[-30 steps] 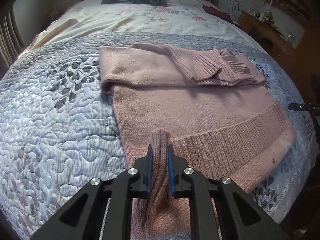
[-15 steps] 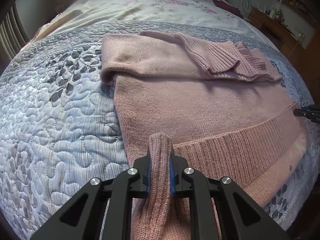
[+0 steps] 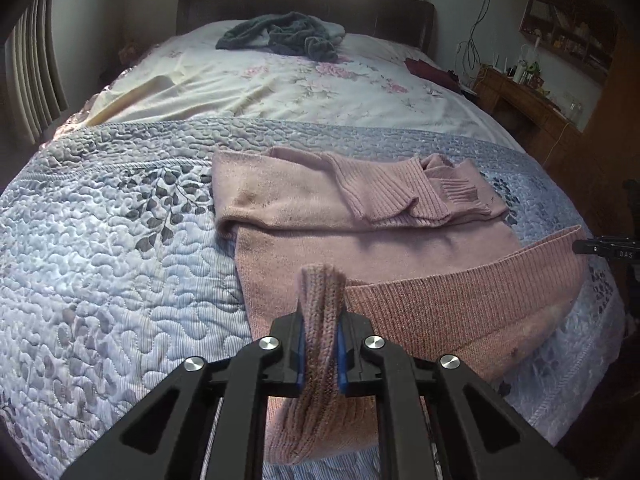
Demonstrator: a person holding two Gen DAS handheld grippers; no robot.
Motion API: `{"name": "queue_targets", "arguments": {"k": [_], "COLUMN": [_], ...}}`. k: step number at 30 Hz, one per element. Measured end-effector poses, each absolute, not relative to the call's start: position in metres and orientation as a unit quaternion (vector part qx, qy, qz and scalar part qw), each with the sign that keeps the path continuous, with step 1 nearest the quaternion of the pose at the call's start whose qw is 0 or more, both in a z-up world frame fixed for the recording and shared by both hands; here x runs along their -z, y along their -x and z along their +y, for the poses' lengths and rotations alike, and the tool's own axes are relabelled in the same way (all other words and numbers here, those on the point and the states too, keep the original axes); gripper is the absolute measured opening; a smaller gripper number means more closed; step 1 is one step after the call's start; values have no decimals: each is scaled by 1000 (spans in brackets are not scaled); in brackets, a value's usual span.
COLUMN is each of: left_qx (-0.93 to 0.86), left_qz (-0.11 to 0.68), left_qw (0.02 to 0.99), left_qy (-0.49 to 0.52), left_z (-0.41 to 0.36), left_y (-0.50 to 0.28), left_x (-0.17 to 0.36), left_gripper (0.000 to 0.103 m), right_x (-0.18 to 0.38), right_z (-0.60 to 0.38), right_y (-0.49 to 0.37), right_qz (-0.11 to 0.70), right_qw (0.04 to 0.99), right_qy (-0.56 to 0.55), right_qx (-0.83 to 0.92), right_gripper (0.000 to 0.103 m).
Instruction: Fold small clothes
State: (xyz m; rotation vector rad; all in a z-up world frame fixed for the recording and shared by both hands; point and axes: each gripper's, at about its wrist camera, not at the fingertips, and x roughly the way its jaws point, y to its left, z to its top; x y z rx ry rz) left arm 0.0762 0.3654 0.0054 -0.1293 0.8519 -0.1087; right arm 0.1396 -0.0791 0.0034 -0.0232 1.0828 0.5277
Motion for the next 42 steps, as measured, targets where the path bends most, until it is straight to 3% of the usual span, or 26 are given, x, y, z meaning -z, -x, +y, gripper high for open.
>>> {"name": "queue_targets", "arguments": {"k": [6,12,21,31,38,42], "left_qx": [38,20,-18,-55,-84,-62], "left_qz": [375,358,382,446,427,402], "left_qw": [924,932,923,891,897,912], "left_qy": [63,48,45,54,82,48], "left_z": [368,369,378,392,414,400], "left_y": [-142,-212,-288,-315,-297,-264], "left_x": [-37,-39,20,89,64,34], "left_gripper": [11,11,11,15,26,30], "right_x": [-35,-33,19,95,76,61], "right_z": [-64,-44,-20,-22,-39,-53], "right_y": [-203,-269,-345,-371,-353,-323], "right_qz": [481,478,506,553,551,558], "right_qw": [848,859,851,828,827,817], "right_qy": [5,16,20,17,-3,-14], "right_qx": [-220,-182,-135,-93,-108,-144], "right_gripper": [5,5,5,6,32,41]}}
